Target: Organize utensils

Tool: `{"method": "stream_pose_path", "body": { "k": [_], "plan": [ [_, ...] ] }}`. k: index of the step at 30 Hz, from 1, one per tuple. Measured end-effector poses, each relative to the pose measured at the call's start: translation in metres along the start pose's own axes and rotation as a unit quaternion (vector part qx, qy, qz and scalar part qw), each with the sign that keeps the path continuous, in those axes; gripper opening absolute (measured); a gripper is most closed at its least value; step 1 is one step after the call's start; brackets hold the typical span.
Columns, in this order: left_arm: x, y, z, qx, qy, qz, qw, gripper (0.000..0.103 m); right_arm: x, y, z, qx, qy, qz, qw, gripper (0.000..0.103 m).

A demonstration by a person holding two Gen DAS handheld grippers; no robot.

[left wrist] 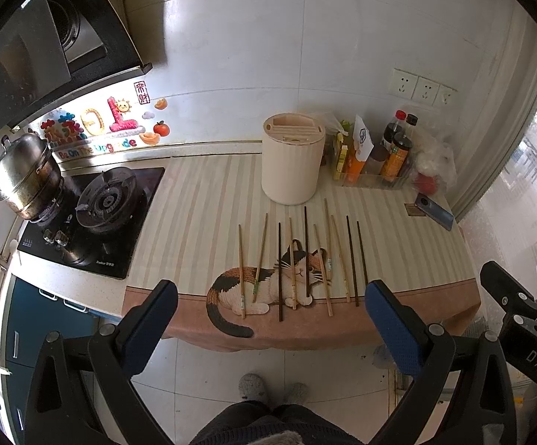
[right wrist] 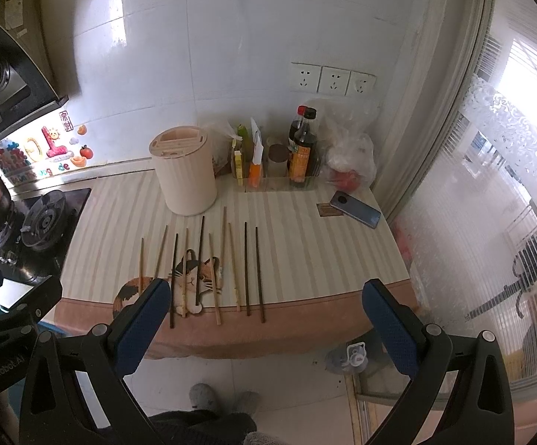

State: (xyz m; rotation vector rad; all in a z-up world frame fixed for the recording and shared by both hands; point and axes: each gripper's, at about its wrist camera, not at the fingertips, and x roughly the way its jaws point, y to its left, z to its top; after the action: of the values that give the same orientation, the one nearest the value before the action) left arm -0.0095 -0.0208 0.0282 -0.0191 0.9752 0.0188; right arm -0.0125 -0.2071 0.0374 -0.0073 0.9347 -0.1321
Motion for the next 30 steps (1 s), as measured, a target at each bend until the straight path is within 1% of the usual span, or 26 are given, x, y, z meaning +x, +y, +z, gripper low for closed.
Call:
{"method": "stream_pose_path", "body": {
  "k": [15,22,24,26,28,30],
  "plan": [
    [-0.003,-0.001,-0.001,-0.001,-0.004,0.000,1.0000,0.103,-0.003,-0.002,0.001,0.001,-0.004,0.003,1.000,0.103],
    [-0.010,-0.006,-0.007,-0.010,-0.010,0.005,0.9999,0.103,-0.012,-0.006,0.001,0.004,-0.015,0.010,1.000,0.103],
    [-0.007,-0.008,-0.004,-0.011,-0.026,0.019,0.9994,0.103,-0.011,-0.009,-0.001,0.008,-0.017,0.012,1.000,0.103],
    [-0.001,-0.009,0.000,-0.007,-0.054,0.035,0.9979,0.103,-0.006,-0.013,-0.002,0.015,-0.019,0.013,1.000,0.103],
    [0.010,-0.008,0.002,-0.001,-0.076,0.051,0.9958,0.103,0.005,-0.018,-0.004,0.023,-0.028,0.019,0.999,0.103],
    [0.027,-0.005,0.005,0.003,-0.085,0.066,0.9941,0.103,0.024,-0.020,-0.006,0.015,-0.036,0.021,0.999,0.103]
  ]
}}
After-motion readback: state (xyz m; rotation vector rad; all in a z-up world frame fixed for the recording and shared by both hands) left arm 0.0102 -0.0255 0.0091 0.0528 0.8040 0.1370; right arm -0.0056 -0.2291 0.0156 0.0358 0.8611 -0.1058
